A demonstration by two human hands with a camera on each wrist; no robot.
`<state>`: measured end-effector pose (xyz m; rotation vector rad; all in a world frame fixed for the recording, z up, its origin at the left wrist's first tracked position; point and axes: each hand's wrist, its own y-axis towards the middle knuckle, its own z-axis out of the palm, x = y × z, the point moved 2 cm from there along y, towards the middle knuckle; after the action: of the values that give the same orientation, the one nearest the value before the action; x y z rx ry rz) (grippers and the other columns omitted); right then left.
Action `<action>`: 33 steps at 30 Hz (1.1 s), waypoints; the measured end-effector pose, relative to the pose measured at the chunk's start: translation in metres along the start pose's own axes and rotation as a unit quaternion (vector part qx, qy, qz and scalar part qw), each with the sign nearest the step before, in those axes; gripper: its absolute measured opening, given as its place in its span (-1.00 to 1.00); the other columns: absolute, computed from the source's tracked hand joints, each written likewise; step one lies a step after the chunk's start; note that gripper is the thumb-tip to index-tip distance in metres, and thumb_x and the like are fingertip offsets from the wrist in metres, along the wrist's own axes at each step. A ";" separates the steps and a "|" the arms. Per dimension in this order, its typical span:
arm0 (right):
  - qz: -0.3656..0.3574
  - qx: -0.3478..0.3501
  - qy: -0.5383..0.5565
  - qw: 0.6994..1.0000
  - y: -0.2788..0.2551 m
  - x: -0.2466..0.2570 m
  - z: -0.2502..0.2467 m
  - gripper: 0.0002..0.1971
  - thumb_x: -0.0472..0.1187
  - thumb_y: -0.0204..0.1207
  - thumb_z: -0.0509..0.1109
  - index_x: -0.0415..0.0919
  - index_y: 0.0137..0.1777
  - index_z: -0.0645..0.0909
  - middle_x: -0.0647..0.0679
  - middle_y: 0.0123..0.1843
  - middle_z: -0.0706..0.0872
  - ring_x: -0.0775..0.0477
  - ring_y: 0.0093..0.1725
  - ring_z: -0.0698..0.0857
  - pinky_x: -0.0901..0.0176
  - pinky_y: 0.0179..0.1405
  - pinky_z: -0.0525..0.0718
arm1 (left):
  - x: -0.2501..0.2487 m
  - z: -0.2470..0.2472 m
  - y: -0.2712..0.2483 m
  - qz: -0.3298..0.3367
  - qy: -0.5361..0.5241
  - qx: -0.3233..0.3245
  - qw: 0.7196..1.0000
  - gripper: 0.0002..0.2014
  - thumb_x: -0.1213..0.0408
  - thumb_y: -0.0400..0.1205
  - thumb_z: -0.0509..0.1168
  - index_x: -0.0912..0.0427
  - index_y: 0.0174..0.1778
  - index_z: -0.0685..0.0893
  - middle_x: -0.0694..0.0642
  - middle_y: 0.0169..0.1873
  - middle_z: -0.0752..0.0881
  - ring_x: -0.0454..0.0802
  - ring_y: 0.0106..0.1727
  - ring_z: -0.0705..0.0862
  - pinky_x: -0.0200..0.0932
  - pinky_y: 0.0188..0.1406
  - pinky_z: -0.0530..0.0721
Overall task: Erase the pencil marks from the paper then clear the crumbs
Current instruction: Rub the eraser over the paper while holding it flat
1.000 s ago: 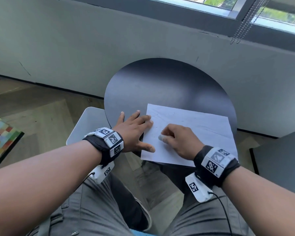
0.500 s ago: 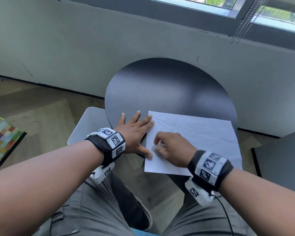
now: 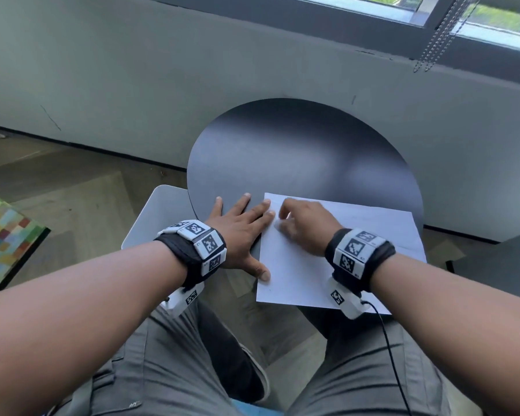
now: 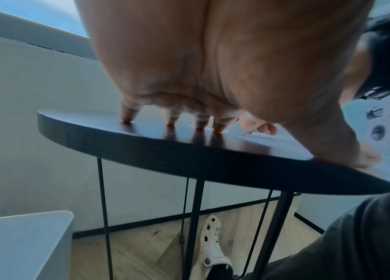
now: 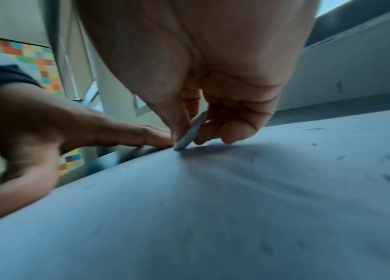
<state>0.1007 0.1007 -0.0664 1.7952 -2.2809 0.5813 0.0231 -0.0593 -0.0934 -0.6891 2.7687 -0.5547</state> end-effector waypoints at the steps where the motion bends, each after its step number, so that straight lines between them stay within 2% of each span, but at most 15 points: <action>1: 0.016 -0.017 0.001 1.000 0.002 -0.003 -0.001 -0.84 -0.02 0.61 0.32 -0.04 0.10 0.59 -0.09 0.11 0.72 -0.16 0.13 0.63 0.06 0.07 0.57 | 0.000 0.000 0.000 -0.001 0.001 0.003 1.000 0.36 -0.74 0.19 0.16 -0.08 0.75 -0.27 -0.15 0.73 -0.31 0.12 0.73 -0.36 0.64 0.54 -0.14; 3: -0.037 0.008 -0.004 0.999 -0.007 0.008 0.006 -0.86 -0.06 0.60 0.31 -0.05 0.09 0.58 -0.10 0.11 0.72 -0.20 0.12 0.64 0.01 0.08 0.59 | 0.000 -0.002 0.000 -0.001 -0.002 0.005 1.000 0.35 -0.73 0.18 0.17 -0.09 0.75 -0.25 -0.16 0.73 -0.31 0.11 0.74 -0.35 0.63 0.54 -0.14; 6: -0.149 0.113 -0.010 0.982 -0.032 0.026 0.021 -0.91 -0.13 0.59 0.34 -0.05 0.06 0.59 -0.06 0.08 0.72 -0.14 0.08 0.64 -0.04 0.06 0.60 | -0.001 -0.003 0.000 0.001 -0.003 0.003 1.000 0.36 -0.71 0.19 0.20 -0.07 0.76 -0.24 -0.14 0.74 -0.31 0.12 0.74 -0.34 0.60 0.56 -0.15; 8: -0.122 0.086 -0.017 0.989 -0.019 0.016 0.015 -0.88 -0.12 0.59 0.32 -0.04 0.09 0.59 -0.07 0.12 0.71 -0.16 0.13 0.63 -0.04 0.13 0.59 | -0.001 -0.004 0.001 0.000 -0.003 0.004 1.000 0.35 -0.71 0.20 0.19 -0.07 0.76 -0.23 -0.14 0.74 -0.30 0.12 0.74 -0.34 0.58 0.58 -0.15; 11: 0.014 -0.007 -0.003 1.000 0.007 -0.011 -0.002 -0.82 -0.03 0.61 0.31 -0.02 0.15 0.60 -0.10 0.16 0.70 -0.18 0.19 0.62 0.01 0.20 0.58 | -0.001 -0.004 0.002 -0.005 0.005 0.005 1.000 0.34 -0.73 0.20 0.17 -0.08 0.75 -0.25 -0.14 0.74 -0.29 0.13 0.74 -0.31 0.56 0.59 -0.11; 12: 0.021 -0.018 -0.006 1.000 0.007 -0.014 -0.002 -0.82 -0.01 0.62 0.31 -0.01 0.15 0.60 -0.09 0.15 0.69 -0.17 0.19 0.62 0.03 0.19 0.57 | -0.001 -0.005 0.002 -0.008 0.007 0.007 1.000 0.35 -0.73 0.19 0.16 -0.09 0.74 -0.26 -0.14 0.74 -0.29 0.14 0.74 -0.31 0.55 0.59 -0.09; 14: -0.035 0.010 -0.025 0.999 -0.007 -0.004 0.002 -0.84 -0.05 0.62 0.30 0.00 0.14 0.60 -0.10 0.12 0.68 -0.16 0.16 0.61 0.03 0.16 0.55 | -0.001 -0.005 0.004 -0.007 0.012 0.007 1.000 0.35 -0.74 0.17 0.17 -0.12 0.74 -0.26 -0.13 0.74 -0.29 0.16 0.74 -0.28 0.55 0.58 -0.04; 16: -0.114 0.082 -0.039 0.989 -0.028 0.009 0.012 -0.85 -0.11 0.62 0.30 -0.02 0.15 0.60 -0.08 0.07 0.65 -0.14 0.08 0.59 0.00 0.09 0.54 | -0.002 -0.006 0.005 -0.003 0.016 0.012 1.000 0.34 -0.75 0.15 0.17 -0.18 0.73 -0.27 -0.11 0.74 -0.30 0.18 0.74 -0.27 0.56 0.56 0.00; 18: -0.129 0.099 -0.042 0.986 -0.029 0.007 0.011 -0.85 -0.12 0.62 0.30 -0.01 0.14 0.61 -0.07 0.07 0.66 -0.13 0.09 0.60 0.01 0.10 0.55 | -0.002 -0.008 0.007 -0.005 0.018 0.024 1.000 0.34 -0.76 0.12 0.18 -0.25 0.71 -0.29 -0.08 0.74 -0.32 0.21 0.74 -0.26 0.59 0.54 0.03; 22: 0.037 -0.004 0.002 0.999 0.003 -0.024 -0.006 -0.85 -0.01 0.61 0.32 -0.01 0.09 0.60 -0.08 0.14 0.70 -0.16 0.17 0.61 0.05 0.16 0.55 | -0.004 -0.011 0.008 -0.019 0.035 0.034 0.999 0.35 -0.77 0.10 0.18 -0.27 0.70 -0.30 -0.07 0.74 -0.30 0.24 0.73 -0.23 0.62 0.47 0.16; 23: 0.047 -0.018 -0.002 0.999 0.003 -0.026 -0.005 -0.85 0.00 0.61 0.32 -0.01 0.08 0.59 -0.09 0.13 0.70 -0.17 0.17 0.61 0.04 0.14 0.56 | -0.005 -0.012 0.008 -0.019 0.038 0.036 0.998 0.35 -0.77 0.10 0.18 -0.27 0.70 -0.29 -0.07 0.74 -0.30 0.23 0.73 -0.22 0.62 0.46 0.19; 25: -0.002 -0.012 -0.009 1.000 -0.007 -0.017 0.001 -0.87 -0.03 0.62 0.30 -0.01 0.09 0.59 -0.10 0.13 0.69 -0.18 0.14 0.61 0.03 0.11 0.55 | -0.007 -0.013 0.008 -0.019 0.039 0.037 0.998 0.35 -0.75 0.10 0.21 -0.27 0.70 -0.28 -0.08 0.74 -0.30 0.23 0.73 -0.22 0.64 0.44 0.21; 27: -0.089 0.058 -0.017 0.994 -0.026 0.000 0.012 -0.85 -0.11 0.63 0.29 -0.04 0.14 0.60 -0.09 0.12 0.67 -0.12 0.06 0.58 0.02 0.09 0.55 | -0.009 -0.014 0.007 -0.020 0.031 0.046 0.998 0.34 -0.73 0.11 0.25 -0.29 0.69 -0.29 -0.08 0.73 -0.32 0.25 0.73 -0.23 0.68 0.44 0.19; 29: -0.121 0.095 -0.032 0.988 -0.028 0.003 0.012 -0.83 -0.13 0.63 0.29 -0.05 0.16 0.61 -0.07 0.12 0.66 -0.07 0.03 0.55 0.03 0.10 0.54 | -0.010 -0.016 0.007 -0.022 0.031 0.050 0.998 0.34 -0.71 0.12 0.27 -0.31 0.69 -0.28 -0.08 0.73 -0.32 0.25 0.73 -0.24 0.69 0.44 0.18; 33: 0.042 -0.012 0.000 0.999 0.006 -0.027 -0.010 -0.87 -0.04 0.60 0.32 0.00 0.08 0.62 -0.07 0.15 0.70 -0.15 0.18 0.61 0.10 0.10 0.52 | -0.010 -0.016 0.007 -0.029 0.039 0.051 0.998 0.35 -0.72 0.11 0.27 -0.29 0.69 -0.28 -0.07 0.74 -0.29 0.26 0.73 -0.22 0.67 0.42 0.22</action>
<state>0.1010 0.1296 -0.0686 1.6960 -2.3637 0.5650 0.0240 -0.0434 -0.0802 -0.7413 2.7751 -0.7447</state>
